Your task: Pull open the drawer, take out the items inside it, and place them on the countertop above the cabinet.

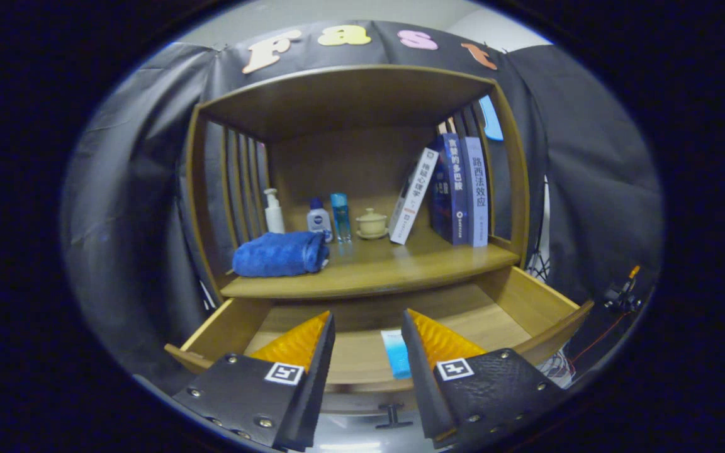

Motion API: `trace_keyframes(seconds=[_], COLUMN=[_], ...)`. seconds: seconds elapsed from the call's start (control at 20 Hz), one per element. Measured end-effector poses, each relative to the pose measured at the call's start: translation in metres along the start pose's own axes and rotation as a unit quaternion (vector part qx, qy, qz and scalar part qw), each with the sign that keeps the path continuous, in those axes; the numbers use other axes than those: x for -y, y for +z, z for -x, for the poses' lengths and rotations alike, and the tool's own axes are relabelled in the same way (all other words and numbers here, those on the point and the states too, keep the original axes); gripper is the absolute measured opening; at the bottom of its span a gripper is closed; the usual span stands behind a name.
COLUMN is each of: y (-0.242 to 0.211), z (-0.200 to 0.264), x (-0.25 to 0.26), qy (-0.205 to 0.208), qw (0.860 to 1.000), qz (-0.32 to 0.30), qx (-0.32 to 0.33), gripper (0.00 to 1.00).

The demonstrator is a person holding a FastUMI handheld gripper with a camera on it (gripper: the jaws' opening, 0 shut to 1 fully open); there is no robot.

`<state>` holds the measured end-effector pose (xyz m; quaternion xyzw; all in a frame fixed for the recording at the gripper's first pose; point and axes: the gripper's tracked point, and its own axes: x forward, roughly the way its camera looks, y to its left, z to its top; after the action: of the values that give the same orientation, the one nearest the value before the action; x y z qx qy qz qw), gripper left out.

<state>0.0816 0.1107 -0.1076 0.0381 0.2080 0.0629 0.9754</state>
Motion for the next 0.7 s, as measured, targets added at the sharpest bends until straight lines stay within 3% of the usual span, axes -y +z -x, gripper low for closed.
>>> trace_keyframes(seconds=[0.3,0.7], y=[-0.043,-0.084], z=[-0.051,-0.085], x=[0.035,0.055], qy=[-0.066,-0.103], qw=[0.983,0.950], qz=[-0.001,-0.001], qx=[-0.171,-0.294], gripper=[0.63,0.63])
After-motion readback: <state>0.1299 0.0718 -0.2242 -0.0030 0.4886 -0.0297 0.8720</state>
